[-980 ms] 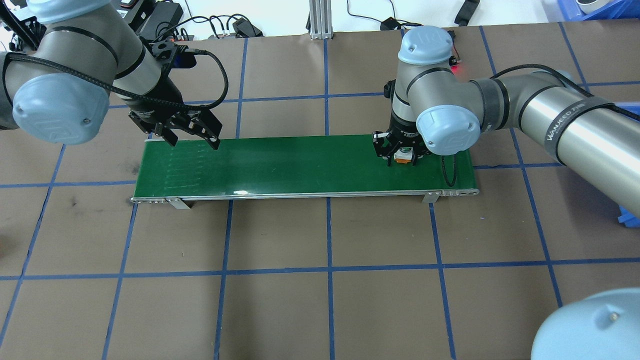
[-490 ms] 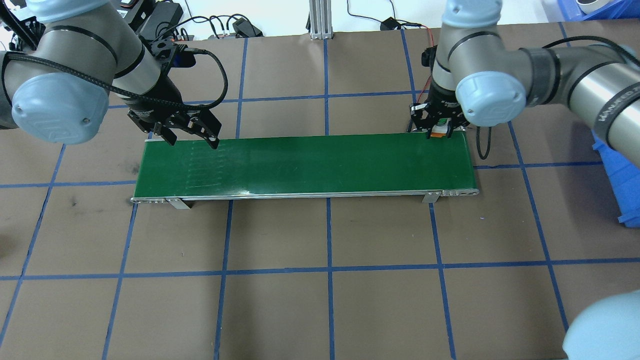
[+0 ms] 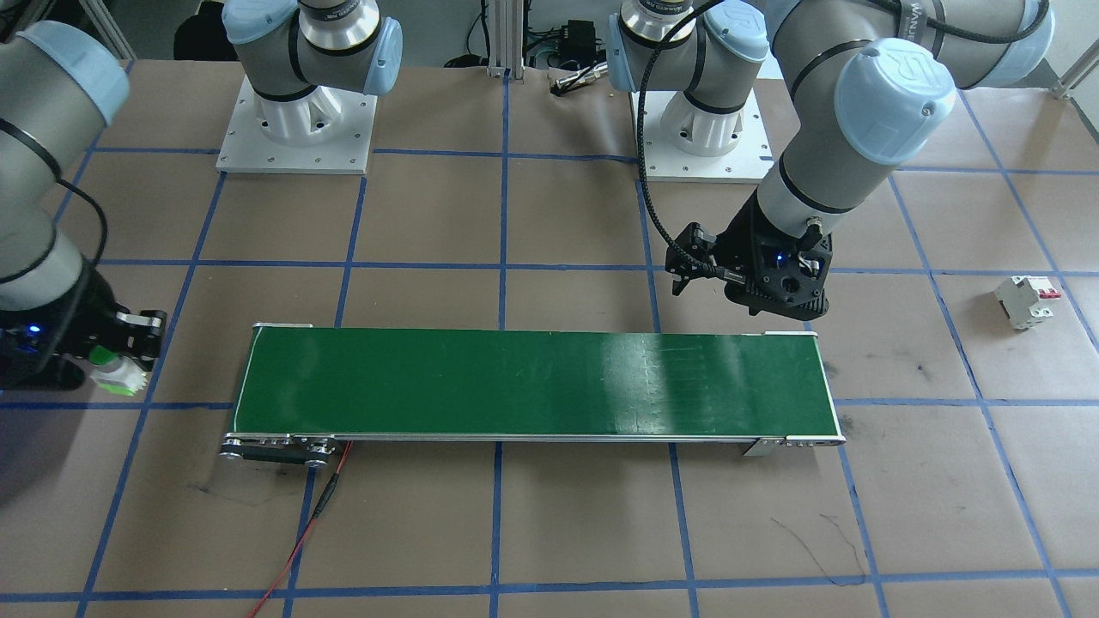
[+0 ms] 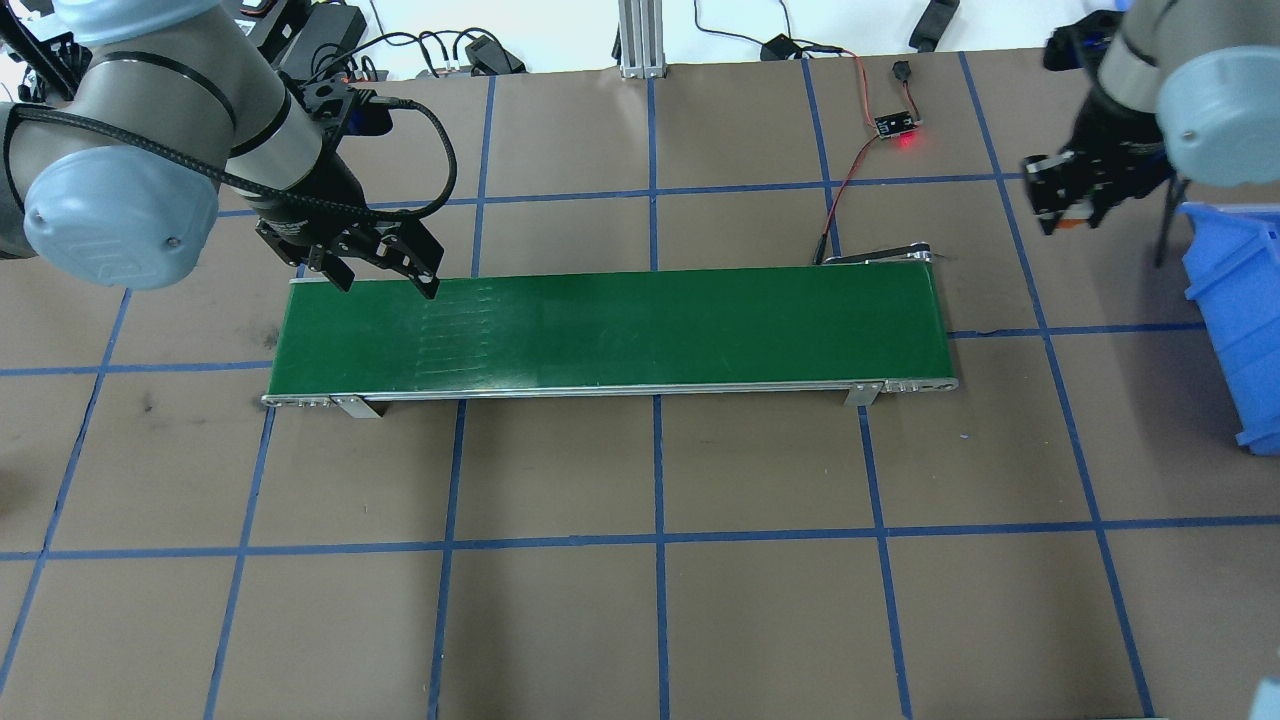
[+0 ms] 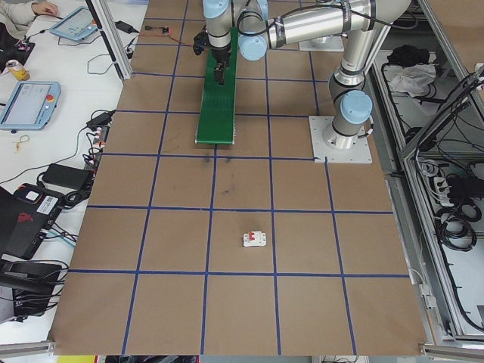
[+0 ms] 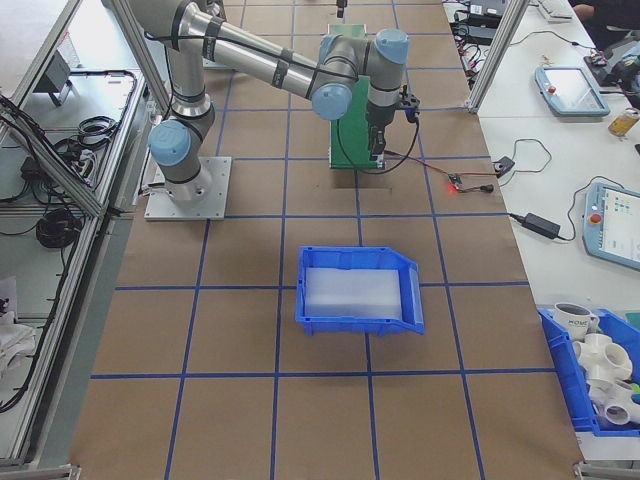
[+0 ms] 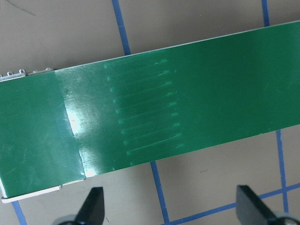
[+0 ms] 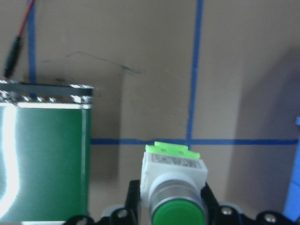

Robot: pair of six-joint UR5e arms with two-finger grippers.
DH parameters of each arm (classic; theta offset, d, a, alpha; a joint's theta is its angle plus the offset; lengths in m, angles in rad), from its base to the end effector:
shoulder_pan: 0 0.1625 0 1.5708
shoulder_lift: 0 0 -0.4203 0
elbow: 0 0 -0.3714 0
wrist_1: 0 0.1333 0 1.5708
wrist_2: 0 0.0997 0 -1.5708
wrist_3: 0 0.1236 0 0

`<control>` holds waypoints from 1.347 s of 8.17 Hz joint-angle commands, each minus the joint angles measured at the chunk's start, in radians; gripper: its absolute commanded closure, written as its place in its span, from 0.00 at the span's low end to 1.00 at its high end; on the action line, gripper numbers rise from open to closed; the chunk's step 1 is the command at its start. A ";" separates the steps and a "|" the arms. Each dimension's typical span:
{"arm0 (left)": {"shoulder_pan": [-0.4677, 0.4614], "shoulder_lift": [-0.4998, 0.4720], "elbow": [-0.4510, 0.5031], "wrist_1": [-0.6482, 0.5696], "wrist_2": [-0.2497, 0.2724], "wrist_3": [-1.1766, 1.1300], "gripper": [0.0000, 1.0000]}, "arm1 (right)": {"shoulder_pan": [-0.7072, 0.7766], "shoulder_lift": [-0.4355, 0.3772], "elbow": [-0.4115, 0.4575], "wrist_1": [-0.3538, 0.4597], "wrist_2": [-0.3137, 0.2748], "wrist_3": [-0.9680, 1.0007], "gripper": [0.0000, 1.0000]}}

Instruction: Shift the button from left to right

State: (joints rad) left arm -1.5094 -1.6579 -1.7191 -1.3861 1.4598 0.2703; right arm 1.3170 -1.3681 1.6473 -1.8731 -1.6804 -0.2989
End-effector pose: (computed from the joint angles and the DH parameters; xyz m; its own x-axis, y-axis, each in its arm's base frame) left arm -0.1166 -0.4992 0.3668 -0.9720 0.2020 0.1201 0.2057 0.9784 0.0193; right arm -0.0207 -0.5568 0.3513 -0.9928 -0.0441 0.1113 -0.0433 0.9990 0.0101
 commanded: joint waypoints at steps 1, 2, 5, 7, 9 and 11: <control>-0.015 0.023 -0.001 -0.011 0.005 0.001 0.00 | -0.271 -0.101 -0.017 0.061 -0.065 -0.414 1.00; -0.043 0.035 0.001 -0.004 0.034 0.000 0.00 | -0.371 -0.092 -0.018 0.046 -0.050 -0.580 1.00; -0.080 0.053 0.003 -0.004 0.080 -0.034 0.00 | -0.566 0.063 -0.023 -0.193 0.046 -0.961 1.00; -0.072 0.099 0.003 -0.031 0.099 -0.072 0.00 | -0.591 0.171 -0.018 -0.288 0.113 -1.033 1.00; -0.075 0.151 0.004 -0.124 0.093 -0.131 0.00 | -0.591 0.280 -0.011 -0.332 0.100 -1.051 1.00; -0.060 0.150 0.006 -0.134 0.096 -0.129 0.00 | -0.591 0.312 0.002 -0.359 0.091 -1.059 1.00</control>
State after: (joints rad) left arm -1.5830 -1.5174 -1.7153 -1.4990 1.5530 0.1468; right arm 0.7264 -1.1010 1.6380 -2.2033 -1.5812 -1.3473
